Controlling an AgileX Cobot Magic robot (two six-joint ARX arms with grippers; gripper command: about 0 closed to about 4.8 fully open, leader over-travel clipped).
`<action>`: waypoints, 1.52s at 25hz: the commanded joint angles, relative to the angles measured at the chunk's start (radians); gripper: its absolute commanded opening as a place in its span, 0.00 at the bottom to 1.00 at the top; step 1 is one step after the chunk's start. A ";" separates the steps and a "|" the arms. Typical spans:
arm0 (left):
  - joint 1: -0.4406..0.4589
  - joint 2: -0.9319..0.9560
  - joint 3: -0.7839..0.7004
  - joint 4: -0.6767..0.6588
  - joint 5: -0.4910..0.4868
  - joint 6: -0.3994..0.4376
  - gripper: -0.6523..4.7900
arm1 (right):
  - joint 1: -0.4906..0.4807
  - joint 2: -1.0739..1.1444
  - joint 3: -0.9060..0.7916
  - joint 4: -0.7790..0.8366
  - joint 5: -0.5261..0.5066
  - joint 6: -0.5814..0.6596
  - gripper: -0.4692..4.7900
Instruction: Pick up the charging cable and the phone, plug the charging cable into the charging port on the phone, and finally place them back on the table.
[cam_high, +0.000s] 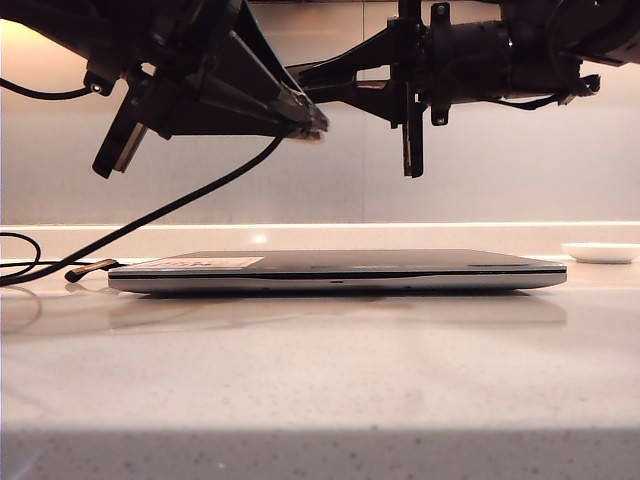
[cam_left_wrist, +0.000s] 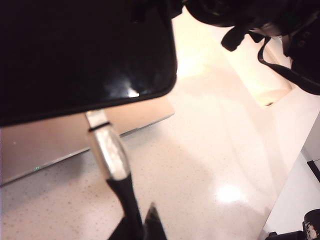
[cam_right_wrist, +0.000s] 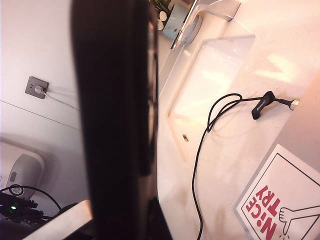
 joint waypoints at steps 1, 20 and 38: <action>0.000 -0.006 0.003 0.020 -0.006 0.002 0.11 | 0.003 0.005 0.005 0.054 -0.031 0.019 0.08; -0.022 -0.006 0.003 -0.027 -0.006 0.017 0.11 | -0.002 0.029 0.005 0.171 0.015 0.122 0.08; -0.022 -0.006 0.003 -0.028 -0.006 0.027 0.11 | -0.026 0.029 0.004 0.146 -0.091 0.104 0.08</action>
